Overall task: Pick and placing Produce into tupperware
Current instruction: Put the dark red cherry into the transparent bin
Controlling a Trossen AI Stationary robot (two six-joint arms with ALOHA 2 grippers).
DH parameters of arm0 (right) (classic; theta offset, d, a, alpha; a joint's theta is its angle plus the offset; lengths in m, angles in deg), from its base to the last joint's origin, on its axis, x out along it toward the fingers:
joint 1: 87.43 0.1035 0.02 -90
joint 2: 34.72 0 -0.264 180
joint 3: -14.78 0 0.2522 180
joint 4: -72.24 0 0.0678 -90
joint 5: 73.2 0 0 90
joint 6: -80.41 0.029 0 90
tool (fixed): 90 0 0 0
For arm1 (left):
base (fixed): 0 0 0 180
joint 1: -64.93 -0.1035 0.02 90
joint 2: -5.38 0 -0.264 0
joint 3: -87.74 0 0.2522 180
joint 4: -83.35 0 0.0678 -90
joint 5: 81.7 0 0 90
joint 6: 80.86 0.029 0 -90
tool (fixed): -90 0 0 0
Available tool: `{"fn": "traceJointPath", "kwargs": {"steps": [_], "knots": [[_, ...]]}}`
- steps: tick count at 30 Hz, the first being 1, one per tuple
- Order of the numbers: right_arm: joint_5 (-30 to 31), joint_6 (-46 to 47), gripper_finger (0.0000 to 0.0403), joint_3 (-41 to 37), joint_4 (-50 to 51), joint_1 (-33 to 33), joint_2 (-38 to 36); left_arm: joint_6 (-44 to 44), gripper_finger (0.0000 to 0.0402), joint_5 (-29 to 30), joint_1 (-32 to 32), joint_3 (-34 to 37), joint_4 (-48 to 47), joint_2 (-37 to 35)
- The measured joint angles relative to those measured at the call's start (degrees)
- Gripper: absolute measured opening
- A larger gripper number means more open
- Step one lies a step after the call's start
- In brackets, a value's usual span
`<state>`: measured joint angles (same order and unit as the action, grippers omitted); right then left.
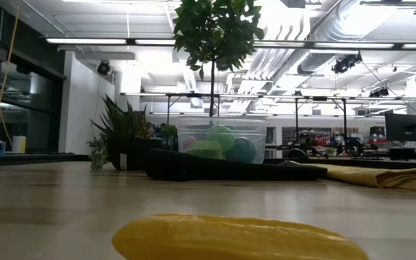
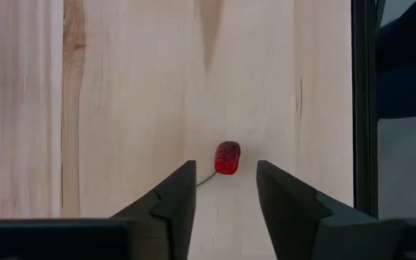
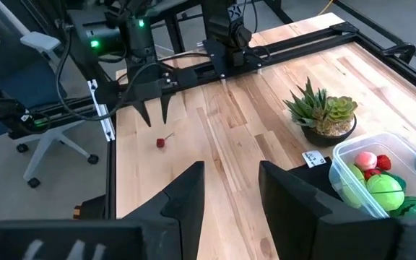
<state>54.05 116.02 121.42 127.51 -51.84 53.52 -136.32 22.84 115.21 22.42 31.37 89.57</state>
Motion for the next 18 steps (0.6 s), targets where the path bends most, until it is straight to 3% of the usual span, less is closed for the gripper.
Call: {"fn": "traceJointPath", "kwargs": {"steps": [9, 18], "knots": [[0.35, 0.16, 0.0124, 0.00, -0.01, 0.00, 0.00, 0.15, 0.0200, -0.71, 0.00, -0.01, 2.09, 2.43], [0.63, 0.40, 0.0124, 0.00, -0.01, 0.00, 0.00, -0.08, 0.0195, -4.02, 0.00, -0.01, 4.53, 6.16]]}}
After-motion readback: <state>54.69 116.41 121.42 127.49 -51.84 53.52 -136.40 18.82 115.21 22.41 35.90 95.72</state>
